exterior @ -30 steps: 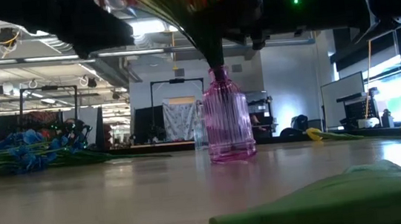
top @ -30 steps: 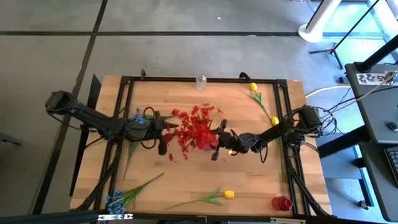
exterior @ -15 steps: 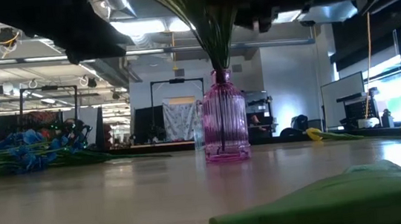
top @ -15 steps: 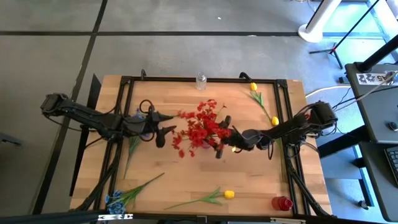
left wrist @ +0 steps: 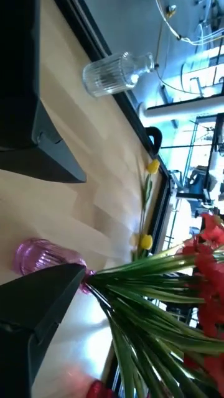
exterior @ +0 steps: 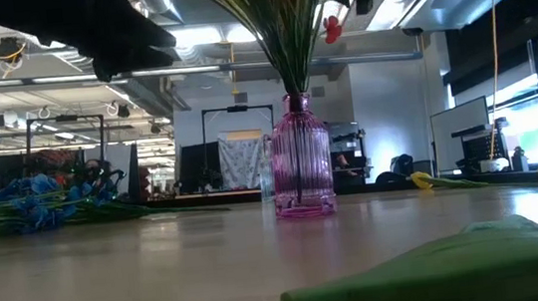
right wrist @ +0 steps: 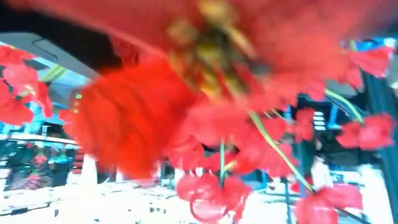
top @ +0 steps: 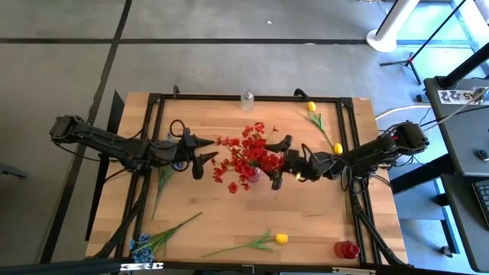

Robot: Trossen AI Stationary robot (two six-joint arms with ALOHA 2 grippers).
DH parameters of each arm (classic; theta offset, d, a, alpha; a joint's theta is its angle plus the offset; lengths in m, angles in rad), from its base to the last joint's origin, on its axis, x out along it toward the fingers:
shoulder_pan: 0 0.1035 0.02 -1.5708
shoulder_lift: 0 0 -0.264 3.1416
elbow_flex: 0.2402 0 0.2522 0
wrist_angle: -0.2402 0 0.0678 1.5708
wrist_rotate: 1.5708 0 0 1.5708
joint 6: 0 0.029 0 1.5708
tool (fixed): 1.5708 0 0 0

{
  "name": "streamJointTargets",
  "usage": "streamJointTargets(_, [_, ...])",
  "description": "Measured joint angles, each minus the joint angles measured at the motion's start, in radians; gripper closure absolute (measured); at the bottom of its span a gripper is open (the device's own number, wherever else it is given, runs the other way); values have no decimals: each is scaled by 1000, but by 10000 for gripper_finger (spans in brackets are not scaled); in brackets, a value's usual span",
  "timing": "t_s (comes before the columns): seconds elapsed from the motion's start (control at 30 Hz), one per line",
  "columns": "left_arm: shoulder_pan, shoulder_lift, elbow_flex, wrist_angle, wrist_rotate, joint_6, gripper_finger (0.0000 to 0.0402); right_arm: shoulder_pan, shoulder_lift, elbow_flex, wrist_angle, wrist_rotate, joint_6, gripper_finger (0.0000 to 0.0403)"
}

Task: Sort flowers into vase by color
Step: Put the red flowers into the purple vase, then put the top yellow tulip into the transparent vase

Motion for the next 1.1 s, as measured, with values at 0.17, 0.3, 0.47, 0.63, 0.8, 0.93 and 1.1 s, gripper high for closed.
streamJointTargets(0.17, [0, 0, 0, 60, 1, 4, 183, 0, -16, 0, 9, -39, 18, 102])
streamJointTargets(0.3, [-2, 0, 0, 152, 3, 15, 183, 0, -16, 0, 59, -61, 19, 102])
streamJointTargets(0.47, [-6, 0, 0, 223, 58, 54, 183, 0, -69, 0, 67, -94, 18, 102])
streamJointTargets(0.63, [-9, 0, 0, 228, 57, 82, 183, 0, -169, 1, 22, -100, 3, 102])
streamJointTargets(0.8, [-12, 1, 0, 222, 57, 82, 183, -3, -357, 1, -214, 97, -26, 102])
streamJointTargets(0.93, [-27, 8, 0, 219, 57, 83, 183, -91, -526, 3, -599, 322, 109, 105])
streamJointTargets(1.1, [-31, 45, 0, 235, 57, 83, 183, -415, -587, 2, -1079, 228, 448, 135])
